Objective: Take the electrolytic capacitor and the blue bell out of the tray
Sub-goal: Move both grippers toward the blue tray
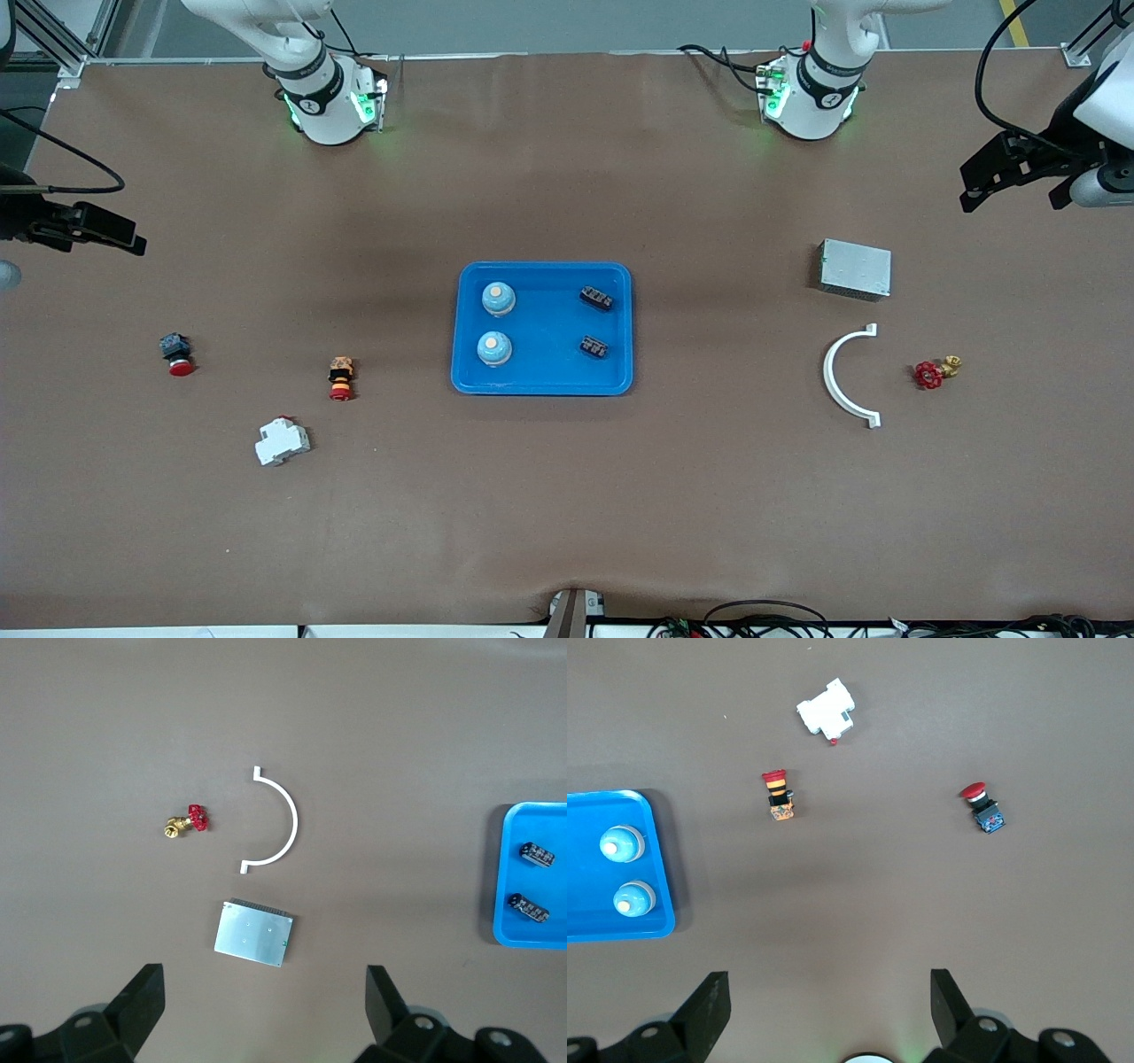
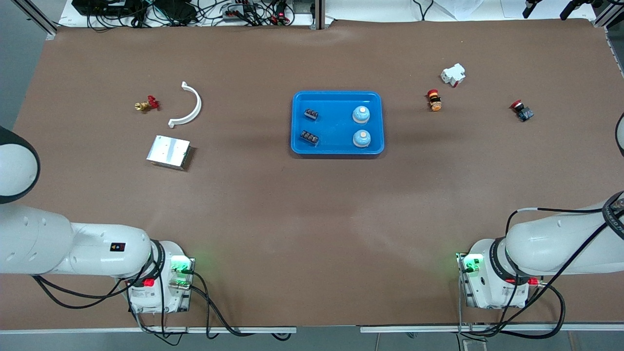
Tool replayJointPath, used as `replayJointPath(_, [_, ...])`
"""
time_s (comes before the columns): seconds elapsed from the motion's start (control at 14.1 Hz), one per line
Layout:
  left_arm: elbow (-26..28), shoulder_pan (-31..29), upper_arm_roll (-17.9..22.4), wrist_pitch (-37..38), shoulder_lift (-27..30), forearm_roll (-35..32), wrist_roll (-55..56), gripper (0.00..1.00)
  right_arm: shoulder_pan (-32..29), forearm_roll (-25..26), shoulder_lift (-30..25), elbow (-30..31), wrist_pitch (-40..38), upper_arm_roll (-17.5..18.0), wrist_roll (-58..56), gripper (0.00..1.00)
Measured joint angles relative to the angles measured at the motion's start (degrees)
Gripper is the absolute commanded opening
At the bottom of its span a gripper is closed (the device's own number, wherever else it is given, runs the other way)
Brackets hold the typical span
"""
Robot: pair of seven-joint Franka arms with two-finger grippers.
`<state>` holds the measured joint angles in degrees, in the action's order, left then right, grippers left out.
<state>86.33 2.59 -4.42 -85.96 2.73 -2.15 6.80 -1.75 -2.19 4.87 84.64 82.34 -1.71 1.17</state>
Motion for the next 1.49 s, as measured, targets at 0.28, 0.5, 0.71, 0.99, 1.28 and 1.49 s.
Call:
replayJointPath(0.28, [0.0,-0.1,0.0,0.2,0.0,0.0,0.0,1.00,0.0,0.0,0.0,0.0,0.0,0.0,0.0,1.00])
replayJointPath(0.5, [0.0,-0.1,0.1,0.4,0.0,-0.1,0.0,1.00,0.0,0.0,0.0,0.0,0.0,0.0,0.0,1.00])
replayJointPath(0.71, [0.3,0.5,-0.7,0.7,-0.8,-0.5,0.1,1.00,0.2,0.0,0.0,0.0,0.0,0.2,0.4,1.00])
replayJointPath(0.99, [2.1,2.1,-3.7,-0.8,-5.4,-0.5,6.0,1.00,3.9,0.0,0.6,0.0,-0.1,0.5,4.8,1.00])
replayJointPath(1.28, [3.6,3.2,-8.0,-5.3,-9.6,-0.5,17.1,1.00,9.0,0.0,1.9,0.7,-0.7,0.7,7.3,1.00])
replayJointPath(1.49, [5.8,3.4,-9.9,-9.5,-10.8,-0.5,19.8,1.00,11.9,-0.1,2.2,2.4,-0.8,0.8,10.0,1.00])
